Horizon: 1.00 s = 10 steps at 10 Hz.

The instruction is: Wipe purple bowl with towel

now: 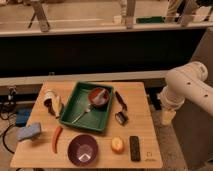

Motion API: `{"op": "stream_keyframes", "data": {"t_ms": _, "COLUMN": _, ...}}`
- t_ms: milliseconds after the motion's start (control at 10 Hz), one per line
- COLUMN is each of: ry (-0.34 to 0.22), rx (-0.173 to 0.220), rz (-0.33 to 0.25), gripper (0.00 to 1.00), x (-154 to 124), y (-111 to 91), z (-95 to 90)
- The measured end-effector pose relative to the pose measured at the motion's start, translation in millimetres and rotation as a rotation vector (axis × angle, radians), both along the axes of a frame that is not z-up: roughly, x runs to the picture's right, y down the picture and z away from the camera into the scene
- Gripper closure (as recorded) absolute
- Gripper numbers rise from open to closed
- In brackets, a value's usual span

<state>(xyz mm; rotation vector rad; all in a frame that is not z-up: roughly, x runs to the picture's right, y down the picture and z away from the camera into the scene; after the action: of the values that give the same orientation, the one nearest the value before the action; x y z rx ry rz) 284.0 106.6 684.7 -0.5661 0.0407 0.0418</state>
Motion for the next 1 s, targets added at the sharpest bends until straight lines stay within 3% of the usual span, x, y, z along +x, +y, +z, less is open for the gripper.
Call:
{"op": "stream_keyframes", "data": {"t_ms": 400, "ry": -0.057, "rx": 0.026, "rz": -0.105, "gripper": 0.20, "x": -46, "y": -5, "z": 7.5}}
{"op": "stream_keyframes", "data": {"t_ms": 600, "ry": -0.096, "rx": 0.040, "rz": -0.173, "gripper": 0.20, "x": -54, "y": -5, "z": 9.8}}
{"op": "stream_keyframes", "data": {"t_ms": 1000, "ry": -0.120, "rx": 0.054, "rz": -0.210, "gripper": 0.20, "x": -62, "y": -6, "z": 7.6}}
